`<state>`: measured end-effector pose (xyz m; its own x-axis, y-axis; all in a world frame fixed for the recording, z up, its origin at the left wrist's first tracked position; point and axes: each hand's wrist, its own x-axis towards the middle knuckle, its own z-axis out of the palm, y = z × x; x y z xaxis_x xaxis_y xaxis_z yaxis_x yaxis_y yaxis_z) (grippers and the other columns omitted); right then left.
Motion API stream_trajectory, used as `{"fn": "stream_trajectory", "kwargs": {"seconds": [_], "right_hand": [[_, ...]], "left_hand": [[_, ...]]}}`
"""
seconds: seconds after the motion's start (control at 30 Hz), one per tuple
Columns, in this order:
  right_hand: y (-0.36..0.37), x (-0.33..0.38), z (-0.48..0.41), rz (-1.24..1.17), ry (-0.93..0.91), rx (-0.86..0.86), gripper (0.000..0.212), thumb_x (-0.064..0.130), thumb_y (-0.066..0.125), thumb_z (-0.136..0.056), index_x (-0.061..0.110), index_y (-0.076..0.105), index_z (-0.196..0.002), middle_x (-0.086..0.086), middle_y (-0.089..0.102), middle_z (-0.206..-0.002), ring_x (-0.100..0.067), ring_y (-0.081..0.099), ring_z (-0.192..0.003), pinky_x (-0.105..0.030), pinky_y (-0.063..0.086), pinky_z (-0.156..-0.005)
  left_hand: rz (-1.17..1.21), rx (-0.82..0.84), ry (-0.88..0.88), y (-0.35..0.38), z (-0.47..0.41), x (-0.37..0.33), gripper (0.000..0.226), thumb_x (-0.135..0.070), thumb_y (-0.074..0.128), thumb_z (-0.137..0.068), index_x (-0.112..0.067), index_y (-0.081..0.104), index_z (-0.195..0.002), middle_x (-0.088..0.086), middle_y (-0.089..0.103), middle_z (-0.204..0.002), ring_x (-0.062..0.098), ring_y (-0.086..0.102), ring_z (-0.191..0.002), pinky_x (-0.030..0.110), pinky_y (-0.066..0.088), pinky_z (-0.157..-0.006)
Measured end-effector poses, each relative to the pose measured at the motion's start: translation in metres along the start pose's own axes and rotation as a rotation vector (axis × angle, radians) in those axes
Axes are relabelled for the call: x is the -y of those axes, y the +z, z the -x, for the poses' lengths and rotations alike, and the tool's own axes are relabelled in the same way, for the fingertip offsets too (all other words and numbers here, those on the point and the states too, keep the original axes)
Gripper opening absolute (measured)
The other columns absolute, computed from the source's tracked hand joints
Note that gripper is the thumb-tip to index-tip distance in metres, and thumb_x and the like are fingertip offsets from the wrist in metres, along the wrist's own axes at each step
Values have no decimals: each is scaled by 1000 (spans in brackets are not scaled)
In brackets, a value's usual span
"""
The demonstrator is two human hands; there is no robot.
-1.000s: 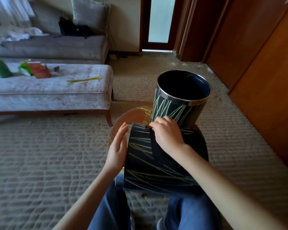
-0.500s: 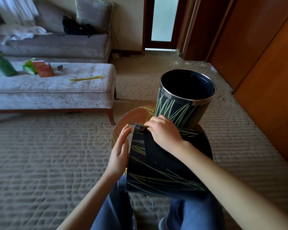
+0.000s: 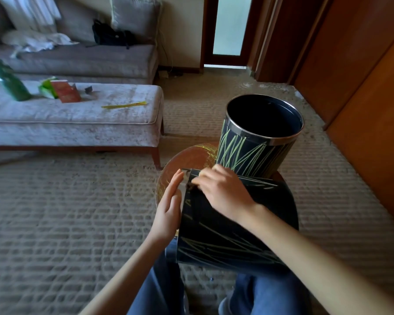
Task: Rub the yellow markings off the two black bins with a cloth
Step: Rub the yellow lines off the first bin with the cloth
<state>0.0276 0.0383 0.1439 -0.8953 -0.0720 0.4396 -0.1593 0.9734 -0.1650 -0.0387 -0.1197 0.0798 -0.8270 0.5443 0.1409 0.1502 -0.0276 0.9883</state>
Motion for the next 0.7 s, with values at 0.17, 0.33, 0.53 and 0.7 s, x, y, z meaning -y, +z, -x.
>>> {"fn": "stream_trajectory", "kwargs": {"seconds": [0.17,0.33,0.53,0.7], "right_hand": [[15,-8,-34,17,221,106,18,6,61,-91,8,74,-104,-8,68,-96,-31,55,-93,-49,51,-82],[3,29,16,66,-32,-32,18,2,58,-88,12,72,-94,-2,62,-85,-24,50,-78,-38,44,-68],[0,32,44,165,-334,55,21,3,52,-95,14,70,-100,-2,64,-95,-23,52,-81,-37,43,-72],[-40,-8,79,121,-92,-161,22,1,63,-92,8,74,-110,-7,69,-104,-25,61,-88,-37,50,-79]], "left_hand": [[9,-16,-35,-1,5,-2,50,-24,35,-96,-26,44,-145,-13,44,-153,-5,37,-141,22,27,-120],[82,-3,-123,-4,-6,3,53,-28,41,-97,-20,44,-150,-8,46,-154,5,39,-144,42,26,-124],[85,-20,-123,-3,-5,-5,53,-26,39,-94,-23,48,-147,-10,48,-153,1,40,-142,39,25,-125],[-15,-22,-189,-8,-1,-10,49,-23,39,-88,-36,55,-133,17,54,-143,48,46,-131,66,33,-111]]}}
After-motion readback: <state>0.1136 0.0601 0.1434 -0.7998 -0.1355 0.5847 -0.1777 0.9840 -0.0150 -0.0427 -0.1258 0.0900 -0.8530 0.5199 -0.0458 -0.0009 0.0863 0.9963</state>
